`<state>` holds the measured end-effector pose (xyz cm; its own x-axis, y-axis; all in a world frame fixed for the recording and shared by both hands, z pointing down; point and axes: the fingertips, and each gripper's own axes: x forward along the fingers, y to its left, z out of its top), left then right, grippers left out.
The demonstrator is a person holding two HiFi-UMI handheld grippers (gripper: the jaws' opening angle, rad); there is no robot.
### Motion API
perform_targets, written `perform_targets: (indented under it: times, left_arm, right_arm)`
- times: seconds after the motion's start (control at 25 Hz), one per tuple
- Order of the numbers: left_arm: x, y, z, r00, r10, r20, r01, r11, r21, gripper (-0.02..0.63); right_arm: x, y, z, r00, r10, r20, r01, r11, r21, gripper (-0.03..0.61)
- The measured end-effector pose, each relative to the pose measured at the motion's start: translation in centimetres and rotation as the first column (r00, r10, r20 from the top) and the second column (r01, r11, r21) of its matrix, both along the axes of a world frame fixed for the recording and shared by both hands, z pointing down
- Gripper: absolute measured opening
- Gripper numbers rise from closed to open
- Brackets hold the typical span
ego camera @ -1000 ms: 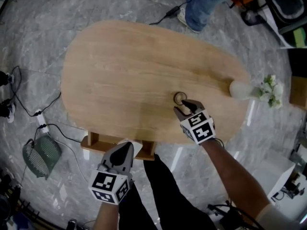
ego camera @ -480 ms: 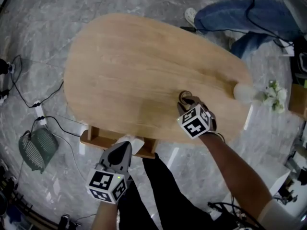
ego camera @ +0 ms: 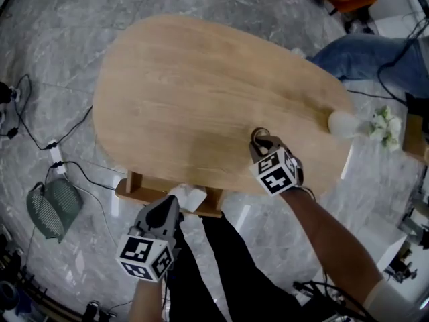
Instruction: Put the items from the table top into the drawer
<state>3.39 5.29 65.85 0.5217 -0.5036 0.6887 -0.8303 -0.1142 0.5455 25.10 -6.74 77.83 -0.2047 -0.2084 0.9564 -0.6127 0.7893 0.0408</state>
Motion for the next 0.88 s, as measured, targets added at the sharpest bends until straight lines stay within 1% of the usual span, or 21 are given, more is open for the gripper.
perform_targets:
  times: [0.16, 0.32, 0.56, 0.88]
  left_arm:
    - [-1.2, 0.3, 0.2, 1.0, -0.009, 0.007, 0.009, 1.0, 0.001, 0.0]
    - [-2.1, 1.1, 0.0, 1.0, -0.003, 0.004, 0.003, 1.0, 0.005, 0.0]
    - [-3.4, 2.8, 0.2, 1.0, 0.003, 0.003, -0.003, 1.0, 0.002, 0.0]
    - [-6.1, 4.4, -0.1, 1.0, -0.017, 0.007, 0.017, 1.0, 0.0, 0.0]
  right_arm:
    - [-1.1, 1.2, -0.4, 0.999, 0.027, 0.023, -0.027, 1.0, -0.004, 0.061]
    - [-2.6, 2.7, -0.5, 0.999, 0.024, 0.033, -0.024, 1.0, -0.008, 0.061]
    - [-5.9, 4.5, -1.6, 0.998, -0.032, 0.052, 0.032, 0.999, 0.001, 0.061]
    - [-10.9, 8.6, -2.3, 0.993, -0.089, 0.078, 0.093, 0.995, -0.041, 0.061]
